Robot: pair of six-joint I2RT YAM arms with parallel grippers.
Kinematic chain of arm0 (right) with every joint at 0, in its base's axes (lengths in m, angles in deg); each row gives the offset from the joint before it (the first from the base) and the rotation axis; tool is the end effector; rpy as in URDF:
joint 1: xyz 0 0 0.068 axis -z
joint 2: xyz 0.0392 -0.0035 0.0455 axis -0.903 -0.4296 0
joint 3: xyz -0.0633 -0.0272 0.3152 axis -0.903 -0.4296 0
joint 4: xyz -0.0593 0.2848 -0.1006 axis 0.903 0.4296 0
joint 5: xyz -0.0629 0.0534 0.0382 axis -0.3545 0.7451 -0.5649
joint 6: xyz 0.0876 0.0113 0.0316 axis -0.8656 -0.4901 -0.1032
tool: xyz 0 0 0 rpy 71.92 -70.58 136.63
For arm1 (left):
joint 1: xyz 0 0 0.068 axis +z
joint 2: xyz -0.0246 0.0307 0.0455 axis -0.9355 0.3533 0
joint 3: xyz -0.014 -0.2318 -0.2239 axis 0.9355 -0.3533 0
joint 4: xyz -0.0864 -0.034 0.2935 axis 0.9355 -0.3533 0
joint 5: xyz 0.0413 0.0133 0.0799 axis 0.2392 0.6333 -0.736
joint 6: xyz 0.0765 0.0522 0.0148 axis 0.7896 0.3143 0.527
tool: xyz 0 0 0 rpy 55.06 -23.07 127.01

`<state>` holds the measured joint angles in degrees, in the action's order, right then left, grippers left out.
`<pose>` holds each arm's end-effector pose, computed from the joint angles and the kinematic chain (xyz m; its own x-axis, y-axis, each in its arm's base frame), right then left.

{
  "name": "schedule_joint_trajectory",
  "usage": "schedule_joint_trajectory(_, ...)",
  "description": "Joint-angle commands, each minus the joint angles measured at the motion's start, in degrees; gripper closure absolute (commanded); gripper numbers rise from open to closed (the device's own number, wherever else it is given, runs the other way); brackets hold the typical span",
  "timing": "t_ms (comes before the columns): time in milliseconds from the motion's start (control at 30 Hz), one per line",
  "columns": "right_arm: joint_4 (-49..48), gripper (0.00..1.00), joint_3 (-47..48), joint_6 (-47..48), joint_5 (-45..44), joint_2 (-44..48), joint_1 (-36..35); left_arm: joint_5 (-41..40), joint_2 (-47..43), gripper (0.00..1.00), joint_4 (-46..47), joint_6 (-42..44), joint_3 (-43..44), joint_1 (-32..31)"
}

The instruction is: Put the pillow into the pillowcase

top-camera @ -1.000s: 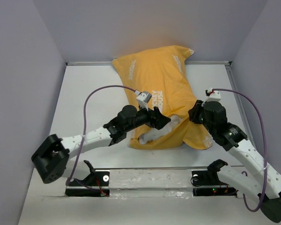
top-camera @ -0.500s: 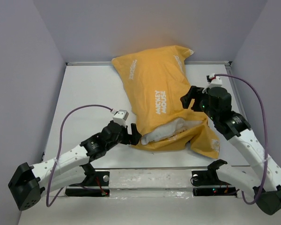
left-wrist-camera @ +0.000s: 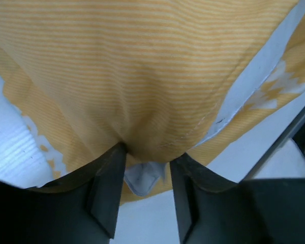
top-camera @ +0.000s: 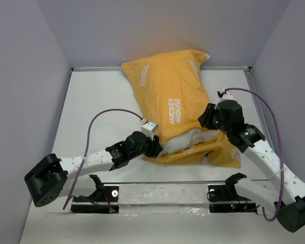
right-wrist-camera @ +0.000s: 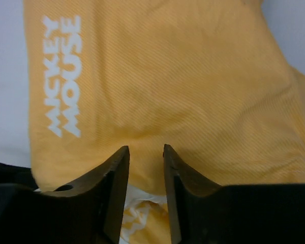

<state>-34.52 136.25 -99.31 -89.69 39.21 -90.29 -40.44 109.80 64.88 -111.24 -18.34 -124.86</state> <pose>0.2305 0.0998 0.3656 -0.4950 0.2340 -0.8368 -0.1346 0.9308 0.3398 0.1728 -0.2480 0.2099 -0.5092 0.0295 -0.8602 0.6606 0.6540 -0.3686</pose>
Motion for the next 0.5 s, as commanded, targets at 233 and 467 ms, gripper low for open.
schedule_joint_trajectory(233, -15.9, 0.82, 2.9, -0.9, 18.0, -26.4, 0.4, 3.6, 3.2, 1.00, 11.9, -1.4, 0.2, -3.9)
schedule_joint_trajectory(467, -18.9, 0.87, 30.9, 1.6, 32.6, -51.1, -7.5, -2.9, 4.6, 1.00, 18.8, -9.2, -0.9, -16.8)
